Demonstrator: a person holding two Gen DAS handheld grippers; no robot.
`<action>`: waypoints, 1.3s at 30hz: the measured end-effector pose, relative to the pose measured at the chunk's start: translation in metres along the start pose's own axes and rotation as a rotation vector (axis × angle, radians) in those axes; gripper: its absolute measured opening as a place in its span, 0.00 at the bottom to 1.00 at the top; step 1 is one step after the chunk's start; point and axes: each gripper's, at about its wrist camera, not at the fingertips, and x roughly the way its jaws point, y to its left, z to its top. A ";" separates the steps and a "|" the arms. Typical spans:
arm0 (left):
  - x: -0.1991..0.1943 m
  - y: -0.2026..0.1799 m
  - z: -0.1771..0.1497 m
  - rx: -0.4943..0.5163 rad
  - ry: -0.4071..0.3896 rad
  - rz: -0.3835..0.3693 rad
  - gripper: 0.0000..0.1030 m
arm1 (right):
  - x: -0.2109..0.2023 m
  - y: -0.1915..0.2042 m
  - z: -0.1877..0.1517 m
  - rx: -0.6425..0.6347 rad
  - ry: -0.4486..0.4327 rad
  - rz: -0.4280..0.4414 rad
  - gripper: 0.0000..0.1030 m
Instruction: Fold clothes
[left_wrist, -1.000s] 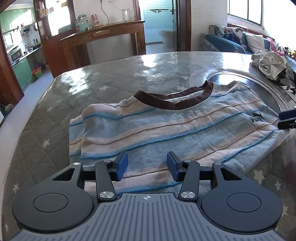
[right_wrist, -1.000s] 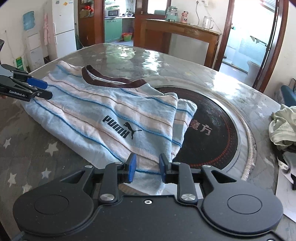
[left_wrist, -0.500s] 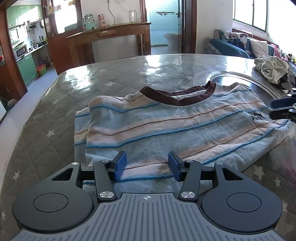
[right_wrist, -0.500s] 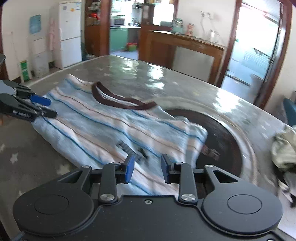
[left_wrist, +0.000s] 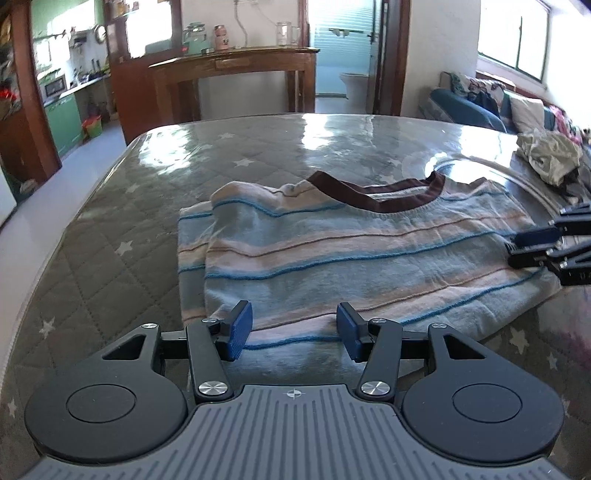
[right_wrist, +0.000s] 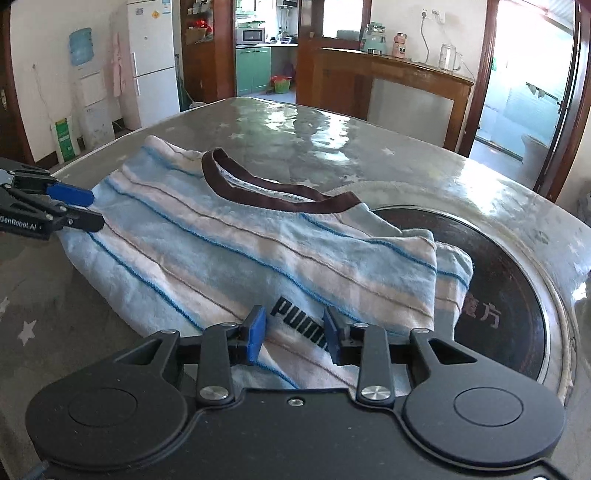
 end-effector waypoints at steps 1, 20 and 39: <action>-0.001 0.001 -0.001 -0.004 -0.003 0.001 0.50 | -0.001 -0.001 -0.001 0.002 0.001 0.000 0.37; -0.027 0.007 -0.023 -0.005 -0.038 0.031 0.51 | -0.004 -0.002 -0.008 0.023 0.003 -0.009 0.44; -0.009 -0.008 -0.010 0.018 -0.018 -0.012 0.53 | -0.005 -0.008 -0.018 0.091 -0.036 -0.019 0.62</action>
